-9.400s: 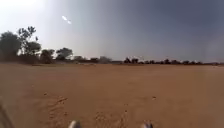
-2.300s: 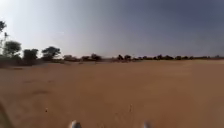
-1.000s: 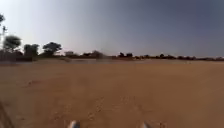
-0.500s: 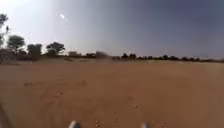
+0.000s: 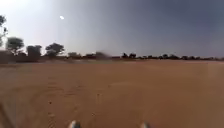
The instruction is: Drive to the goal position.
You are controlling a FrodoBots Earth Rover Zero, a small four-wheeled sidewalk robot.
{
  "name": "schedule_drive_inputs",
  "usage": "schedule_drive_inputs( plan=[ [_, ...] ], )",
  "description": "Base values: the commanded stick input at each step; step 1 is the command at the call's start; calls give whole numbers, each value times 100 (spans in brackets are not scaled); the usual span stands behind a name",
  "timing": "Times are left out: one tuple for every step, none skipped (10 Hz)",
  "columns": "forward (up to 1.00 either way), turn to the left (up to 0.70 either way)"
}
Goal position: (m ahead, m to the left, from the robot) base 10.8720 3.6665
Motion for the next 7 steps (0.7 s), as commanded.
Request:
schedule_drive_inputs(
  plan=[
    [70,-35],
    [70,-35],
    [70,0],
    [70,0],
    [70,0],
    [70,0],
    [70,0]
  ],
)
